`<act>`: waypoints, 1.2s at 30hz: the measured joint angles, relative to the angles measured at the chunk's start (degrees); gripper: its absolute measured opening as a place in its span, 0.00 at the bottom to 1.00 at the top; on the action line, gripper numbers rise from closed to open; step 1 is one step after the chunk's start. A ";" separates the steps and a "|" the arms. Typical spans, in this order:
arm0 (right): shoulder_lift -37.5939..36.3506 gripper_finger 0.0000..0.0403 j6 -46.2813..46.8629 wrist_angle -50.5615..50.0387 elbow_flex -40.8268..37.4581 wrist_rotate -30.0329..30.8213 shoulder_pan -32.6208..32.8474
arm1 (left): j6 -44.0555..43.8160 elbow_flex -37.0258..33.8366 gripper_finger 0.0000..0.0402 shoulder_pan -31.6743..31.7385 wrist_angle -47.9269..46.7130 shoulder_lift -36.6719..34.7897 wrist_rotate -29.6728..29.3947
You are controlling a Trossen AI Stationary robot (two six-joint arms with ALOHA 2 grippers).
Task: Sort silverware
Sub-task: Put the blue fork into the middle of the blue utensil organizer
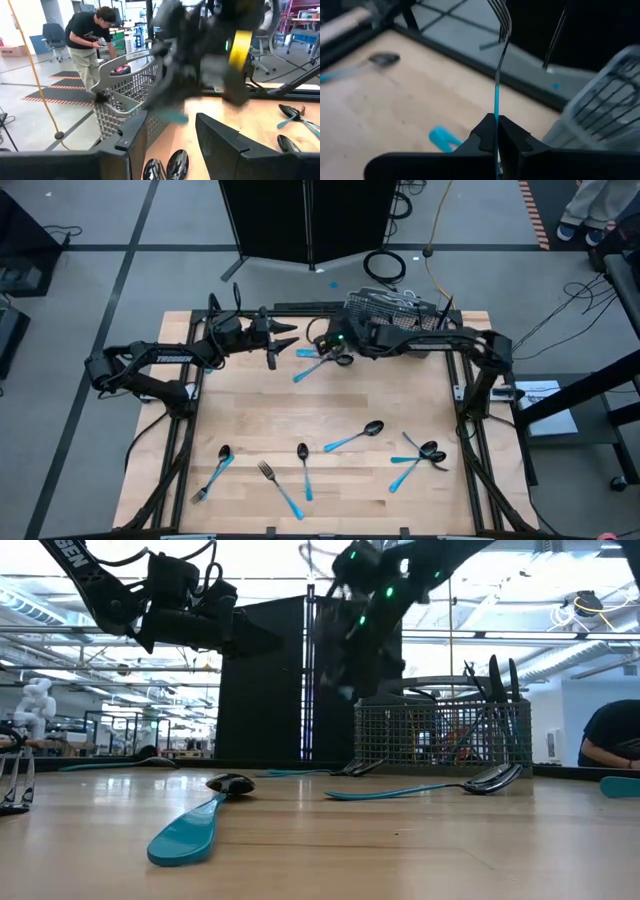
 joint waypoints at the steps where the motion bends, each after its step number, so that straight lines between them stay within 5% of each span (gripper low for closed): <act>1: -1.39 0.00 -0.75 -0.55 0.02 0.85 0.00 | 0.00 0.00 0.40 0.00 -0.05 0.00 0.01; 12: -22.43 0.00 -1.12 -4.72 -13.96 17.25 -0.11 | 0.17 0.00 0.40 0.00 -1.32 0.02 0.04; 17: -29.49 0.00 -9.54 7.78 -26.58 23.45 -0.52 | 0.17 0.00 0.40 0.00 -1.30 0.02 0.04; 25: -30.02 0.00 -30.79 33.36 -40.32 25.90 -2.68 | -0.17 0.00 0.40 -0.04 -1.03 0.02 0.04; 36: -29.94 0.00 -32.07 38.31 -46.45 30.07 -5.72 | -0.24 0.00 0.40 -0.07 -0.63 0.02 0.03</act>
